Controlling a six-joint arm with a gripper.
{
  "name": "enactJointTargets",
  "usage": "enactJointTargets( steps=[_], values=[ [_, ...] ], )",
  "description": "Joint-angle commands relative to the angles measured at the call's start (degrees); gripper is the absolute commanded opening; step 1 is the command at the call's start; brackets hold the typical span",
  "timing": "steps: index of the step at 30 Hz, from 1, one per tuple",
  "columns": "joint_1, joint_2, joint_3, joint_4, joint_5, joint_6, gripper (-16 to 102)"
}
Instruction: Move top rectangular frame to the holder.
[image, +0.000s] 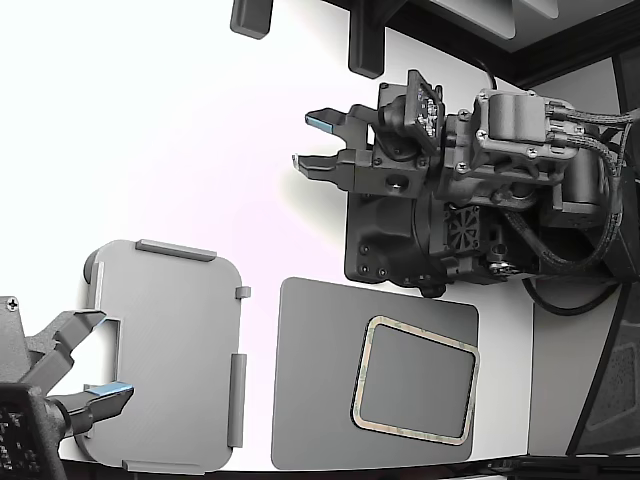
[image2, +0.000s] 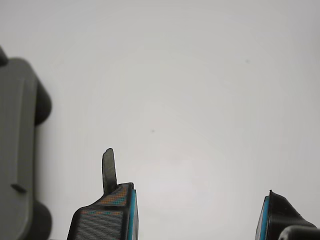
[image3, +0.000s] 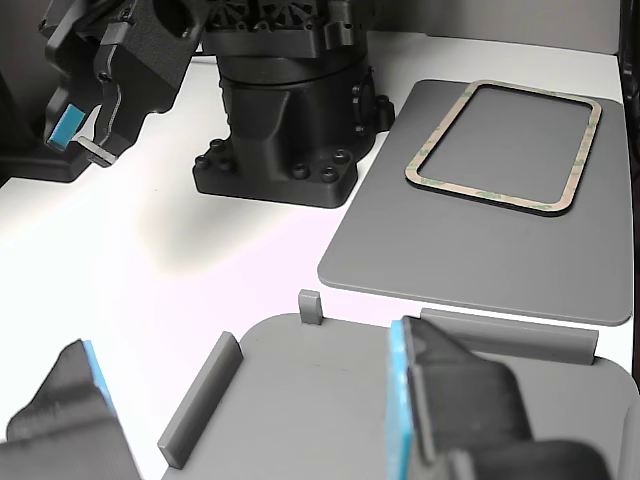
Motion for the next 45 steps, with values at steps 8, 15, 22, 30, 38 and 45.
enactJointTargets(
  steps=[8,15,22,30,38,45],
  values=[
    [-1.1,1.3,-1.2,-0.4,-0.1,-0.1,100],
    [-1.1,1.3,-1.5,-0.4,0.9,0.3,100],
    [-1.1,-4.8,-8.9,-1.6,-1.7,-2.2,100],
    [9.7,-20.2,-25.3,8.3,-0.7,-18.6,100],
    [29.8,-25.5,-29.0,13.4,6.0,-20.4,100],
    [41.0,-34.9,-36.7,18.0,5.7,-21.5,100]
  ],
)
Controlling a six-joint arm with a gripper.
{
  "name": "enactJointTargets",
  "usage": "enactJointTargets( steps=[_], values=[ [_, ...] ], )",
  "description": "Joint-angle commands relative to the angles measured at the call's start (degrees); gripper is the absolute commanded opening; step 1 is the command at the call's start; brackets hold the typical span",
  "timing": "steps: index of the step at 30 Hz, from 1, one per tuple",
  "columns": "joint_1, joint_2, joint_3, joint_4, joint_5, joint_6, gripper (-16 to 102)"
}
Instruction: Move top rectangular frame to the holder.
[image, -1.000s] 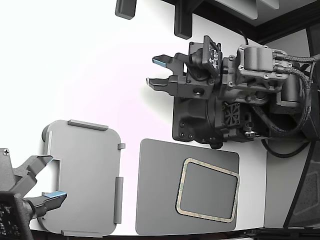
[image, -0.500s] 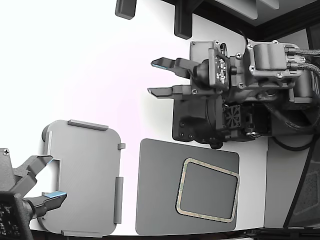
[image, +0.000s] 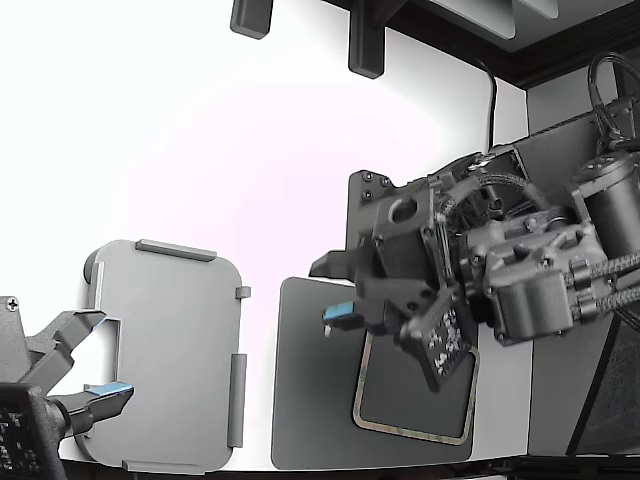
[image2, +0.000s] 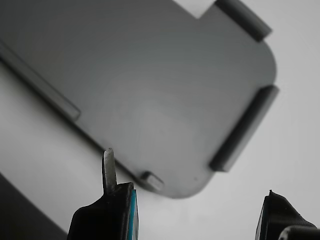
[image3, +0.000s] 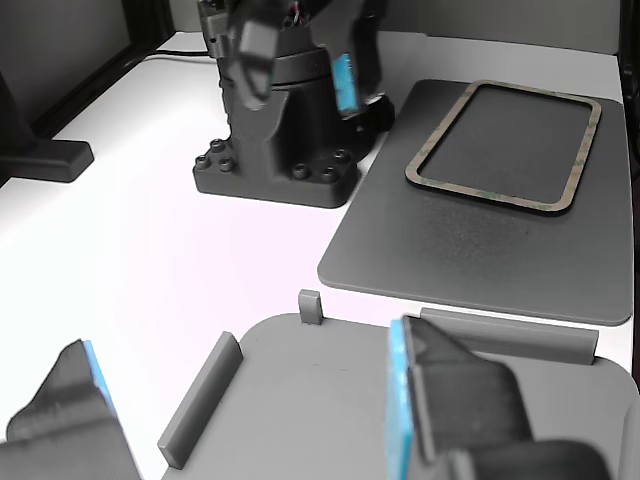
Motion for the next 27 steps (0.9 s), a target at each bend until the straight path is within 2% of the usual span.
enactJointTargets(
  steps=[1,7,12,15,20,27],
  values=[
    [4.3,-1.5,-3.5,0.3,-0.4,-1.7,100],
    [12.5,-4.0,-2.9,0.3,-0.4,-4.7,100],
    [14.8,-6.2,-2.2,1.0,-1.5,-2.4,97],
    [15.4,-7.5,-2.6,1.5,-3.2,-0.8,100],
    [19.1,-9.7,-1.1,1.6,-0.6,5.4,100],
    [22.9,-17.0,-4.0,5.6,-1.6,9.1,100]
  ],
)
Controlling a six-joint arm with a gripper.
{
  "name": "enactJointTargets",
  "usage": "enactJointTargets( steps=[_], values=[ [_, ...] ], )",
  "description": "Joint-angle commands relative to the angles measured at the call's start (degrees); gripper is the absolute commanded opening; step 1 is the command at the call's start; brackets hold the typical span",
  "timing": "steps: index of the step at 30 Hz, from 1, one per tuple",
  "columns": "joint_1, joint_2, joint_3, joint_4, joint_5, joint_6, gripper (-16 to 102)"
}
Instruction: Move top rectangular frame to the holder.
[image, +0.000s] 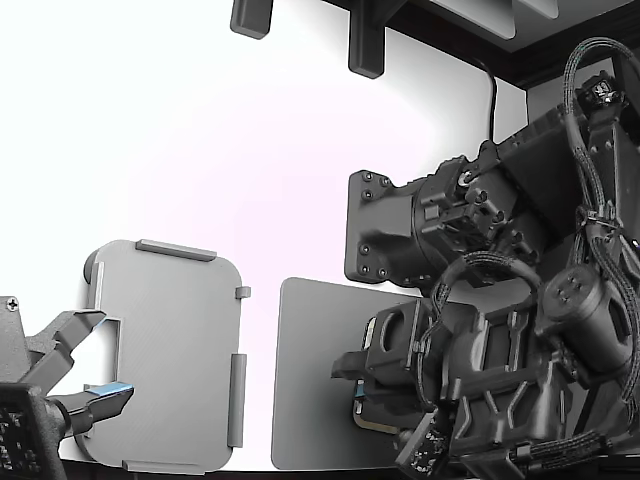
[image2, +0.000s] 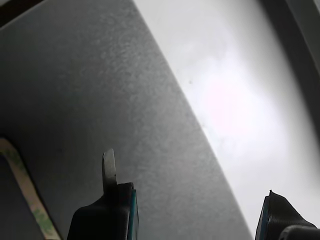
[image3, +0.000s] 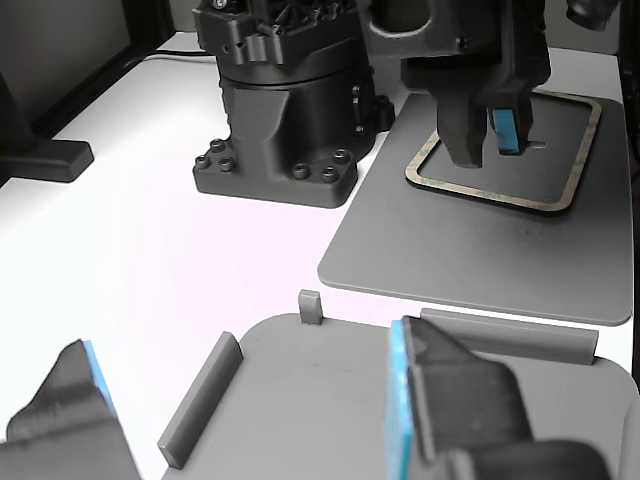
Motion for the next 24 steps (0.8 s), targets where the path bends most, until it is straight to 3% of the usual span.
enactJointTargets(
  steps=[1,10,18,24],
  values=[
    [0.7,-1.2,-1.9,1.0,-0.3,-0.4,99],
    [7.2,-5.4,-0.3,1.7,-2.9,-4.9,100],
    [8.0,-10.5,-3.1,4.0,-8.6,-8.1,100],
    [9.3,-13.3,-3.4,3.6,-8.7,-7.2,99]
  ],
)
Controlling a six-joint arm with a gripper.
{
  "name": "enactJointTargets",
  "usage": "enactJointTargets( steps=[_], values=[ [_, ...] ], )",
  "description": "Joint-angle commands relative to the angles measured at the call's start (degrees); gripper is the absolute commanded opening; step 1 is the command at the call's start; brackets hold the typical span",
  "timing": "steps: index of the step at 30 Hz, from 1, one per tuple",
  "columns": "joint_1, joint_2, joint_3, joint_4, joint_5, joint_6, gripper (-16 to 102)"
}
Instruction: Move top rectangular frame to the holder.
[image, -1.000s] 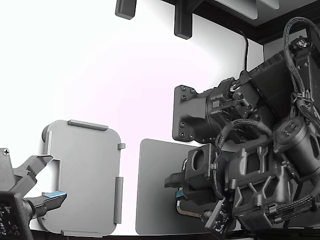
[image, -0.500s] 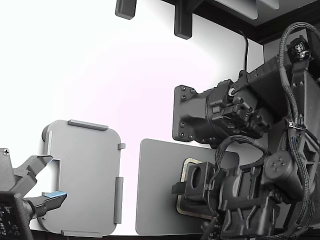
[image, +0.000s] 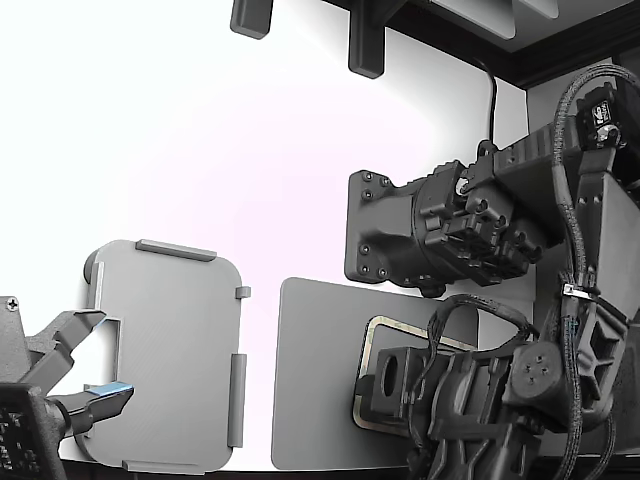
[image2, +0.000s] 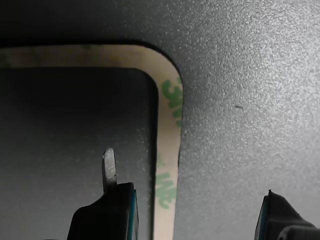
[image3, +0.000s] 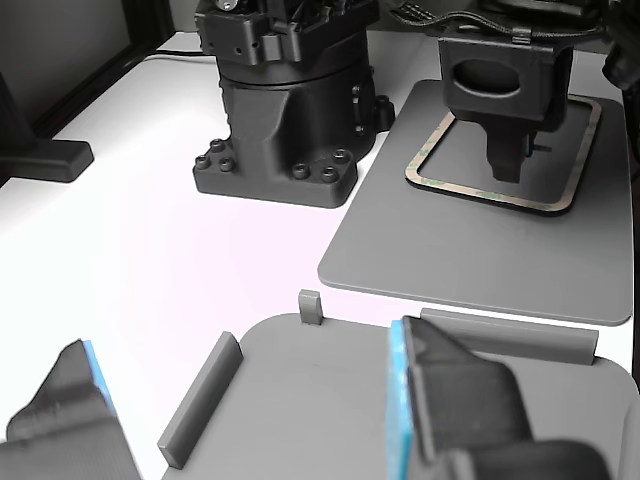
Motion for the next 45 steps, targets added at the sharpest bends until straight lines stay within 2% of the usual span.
enactJointTargets(
  steps=[1,13,23,29,42,45],
  values=[
    [-0.4,-0.1,-1.6,-0.4,-0.3,0.2,99],
    [-0.2,-6.3,-2.4,-1.9,0.0,5.0,99],
    [0.4,-7.6,-2.0,-2.6,-0.1,6.2,87],
    [1.3,-8.3,-2.1,-2.6,0.3,7.3,84],
    [1.3,-9.2,-2.2,-2.7,0.1,7.5,67],
    [1.3,-9.6,-2.4,-2.7,0.4,7.6,56]
  ],
)
